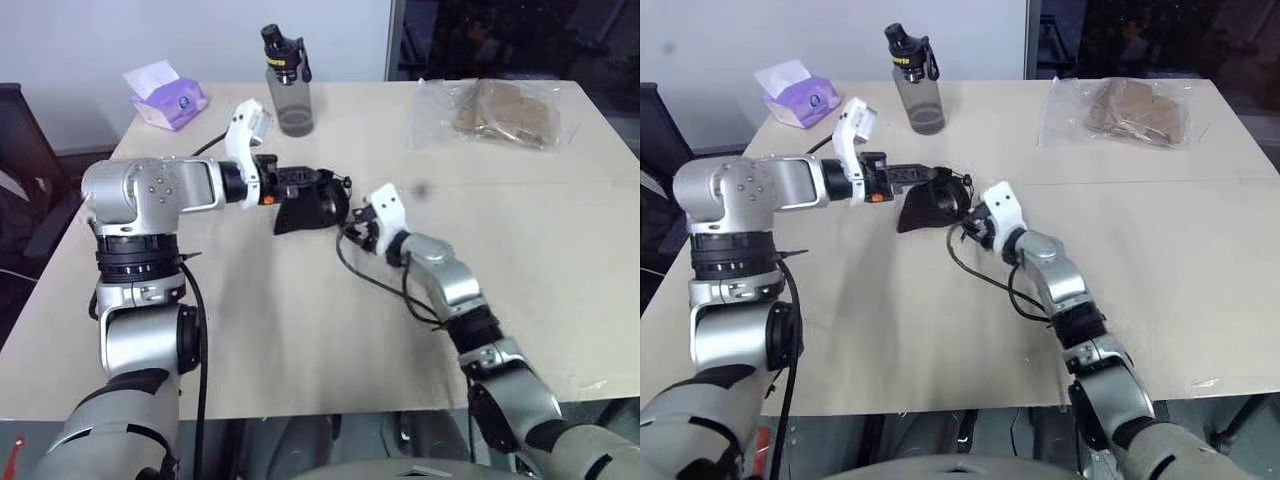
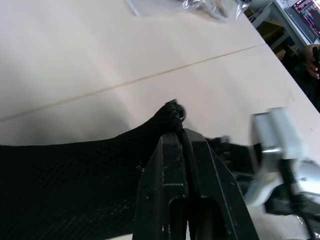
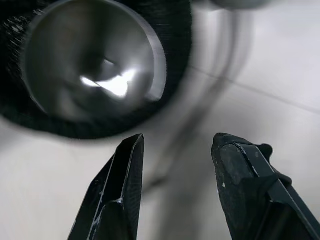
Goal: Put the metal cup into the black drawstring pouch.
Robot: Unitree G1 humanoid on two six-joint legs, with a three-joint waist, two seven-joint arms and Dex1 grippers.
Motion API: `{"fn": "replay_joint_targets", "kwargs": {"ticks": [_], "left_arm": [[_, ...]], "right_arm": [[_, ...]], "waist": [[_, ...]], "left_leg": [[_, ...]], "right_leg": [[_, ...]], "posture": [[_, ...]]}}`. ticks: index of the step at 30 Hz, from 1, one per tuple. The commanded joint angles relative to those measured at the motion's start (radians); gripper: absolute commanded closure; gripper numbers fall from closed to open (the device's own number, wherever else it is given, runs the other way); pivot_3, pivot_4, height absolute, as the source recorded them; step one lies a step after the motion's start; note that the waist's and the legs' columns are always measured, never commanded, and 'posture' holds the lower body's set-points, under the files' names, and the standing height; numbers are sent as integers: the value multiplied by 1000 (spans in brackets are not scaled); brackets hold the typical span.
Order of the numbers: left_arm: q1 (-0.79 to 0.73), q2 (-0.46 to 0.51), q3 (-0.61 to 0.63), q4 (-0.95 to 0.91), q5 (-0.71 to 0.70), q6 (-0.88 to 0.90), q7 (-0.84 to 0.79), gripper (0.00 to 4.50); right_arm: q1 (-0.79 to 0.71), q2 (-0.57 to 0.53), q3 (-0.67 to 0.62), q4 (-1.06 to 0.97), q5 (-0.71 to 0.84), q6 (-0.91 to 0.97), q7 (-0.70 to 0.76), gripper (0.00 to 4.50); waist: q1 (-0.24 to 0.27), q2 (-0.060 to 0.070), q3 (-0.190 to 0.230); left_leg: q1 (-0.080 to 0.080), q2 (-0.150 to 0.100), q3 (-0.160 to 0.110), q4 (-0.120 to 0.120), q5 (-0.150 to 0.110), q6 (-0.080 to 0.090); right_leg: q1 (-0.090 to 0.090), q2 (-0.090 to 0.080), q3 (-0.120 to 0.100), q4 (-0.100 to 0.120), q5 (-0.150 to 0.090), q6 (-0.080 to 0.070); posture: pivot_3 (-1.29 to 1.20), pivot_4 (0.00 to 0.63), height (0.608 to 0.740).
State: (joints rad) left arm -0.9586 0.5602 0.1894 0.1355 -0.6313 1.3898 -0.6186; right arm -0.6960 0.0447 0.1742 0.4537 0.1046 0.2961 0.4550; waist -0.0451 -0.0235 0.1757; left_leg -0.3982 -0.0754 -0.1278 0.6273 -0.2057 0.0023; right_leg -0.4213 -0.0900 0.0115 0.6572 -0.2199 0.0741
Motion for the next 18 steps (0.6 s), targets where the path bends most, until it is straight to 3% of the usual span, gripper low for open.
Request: {"fn": "replay_joint_targets", "kwargs": {"ticks": [1, 3, 4, 6, 8, 9, 14, 18], "left_arm": [[-14, 18, 31, -57, -27, 17, 5, 4500], [-9, 20, 37, -69, -31, 25, 11, 4500], [-5, 22, 39, -74, -31, 28, 13, 4500], [0, 25, 44, -80, -32, 32, 16, 4500], [8, 28, 48, -86, -34, 32, 20, 4500], [13, 29, 48, -88, -36, 29, 20, 4500], [69, 38, 14, -127, -29, -29, 6, 4500], [149, 103, -139, -213, 38, -190, -84, 4500]], "right_arm": [[-79, 49, -31, 117, 16, -86, -1, 2287], [-105, 61, -49, 191, 8, -117, -24, 2287], [-115, 60, -55, 218, 0, -134, -41, 2522], [-120, 52, -57, 235, -11, -161, -45, 3117], [-104, 31, -54, 205, -27, -175, -56, 4161], [-90, 12, -45, 178, -44, -179, -62, 4410], [38, -123, -8, -126, -133, -97, -76, 4410], [147, -280, -23, -550, -175, 115, -35, 4410]], "waist": [[0, 0, 0], [0, 0, 0], [0, 0, 0], [1, 0, 0], [0, 0, 0], [0, 0, 0], [2, 0, 0], [3, 0, 0]], "left_leg": [[0, 0, 1, 0, 0, 0], [0, 0, 1, 0, 0, 0], [0, 0, 1, 0, 0, 0], [0, 0, 1, 0, 0, 0], [0, 0, 1, 0, 0, 0], [0, 0, 1, 0, 0, 0], [0, 0, 1, 0, 0, 0], [-1, 0, 2, 0, 0, 0]], "right_leg": [[0, 0, 1, 0, 0, 0], [-1, 0, 1, 0, 0, 0], [-1, 0, 1, 0, 0, 0], [-1, 0, 1, 0, 0, -1], [-1, 0, 1, 0, 0, -1], [-1, 0, 2, 0, 0, -1], [-1, 0, 1, 0, 0, -1], [-1, 0, 2, 0, 0, 0]], "posture": [[0, 150, 740], [0, 150, 740], [0, 150, 740], [0, 150, 740], [0, 150, 740], [0, 150, 740], [0, 150, 740], [0, 150, 740]]}}
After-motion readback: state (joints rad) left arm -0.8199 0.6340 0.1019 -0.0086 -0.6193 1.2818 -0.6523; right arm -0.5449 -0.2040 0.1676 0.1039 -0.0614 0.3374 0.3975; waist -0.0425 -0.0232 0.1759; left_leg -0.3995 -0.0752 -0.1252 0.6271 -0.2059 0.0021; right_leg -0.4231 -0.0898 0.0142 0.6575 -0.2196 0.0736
